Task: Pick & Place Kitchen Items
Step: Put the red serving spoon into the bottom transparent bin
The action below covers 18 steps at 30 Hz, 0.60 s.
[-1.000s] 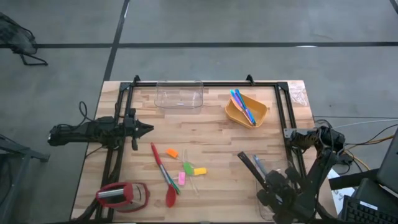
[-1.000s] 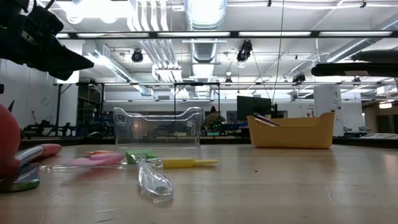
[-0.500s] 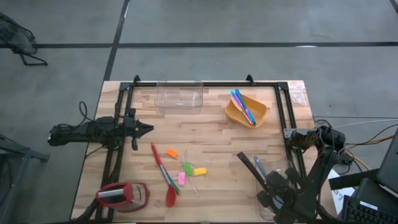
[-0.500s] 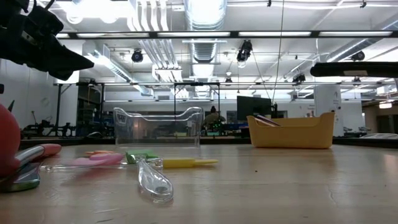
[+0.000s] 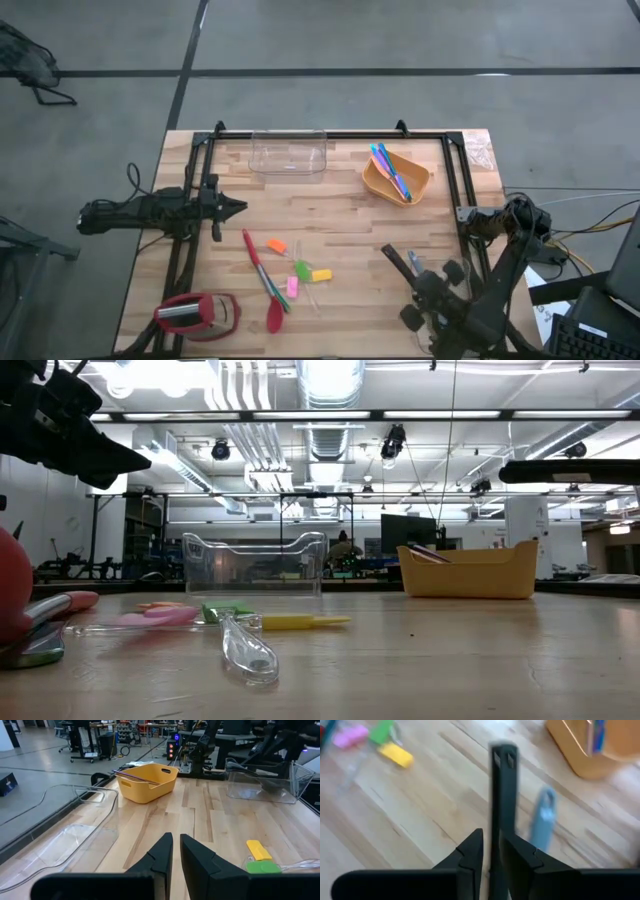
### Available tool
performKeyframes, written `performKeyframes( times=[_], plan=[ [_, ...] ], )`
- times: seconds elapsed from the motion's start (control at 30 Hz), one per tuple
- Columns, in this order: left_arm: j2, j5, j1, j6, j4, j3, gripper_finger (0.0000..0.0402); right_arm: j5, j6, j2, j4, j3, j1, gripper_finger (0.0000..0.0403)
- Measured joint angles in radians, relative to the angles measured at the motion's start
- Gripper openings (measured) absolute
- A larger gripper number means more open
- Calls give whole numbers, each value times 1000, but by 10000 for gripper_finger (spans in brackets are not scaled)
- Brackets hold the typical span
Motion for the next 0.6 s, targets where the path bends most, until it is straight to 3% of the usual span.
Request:
performKeyframes(
  times=[0.13, 0.37, 0.6],
  plan=[
    [0, 0, 0, 0, 0, 0, 44, 22, -192, 0, 134, 14, -83, 72],
    [0, 0, 0, 0, 0, 0, 44, 18, -738, 20, 619, 13, -241, 79],
    [0, 0, 0, 0, 1, 0, 44, -91, -1250, 39, 1065, 13, -330, 69]
  ],
)
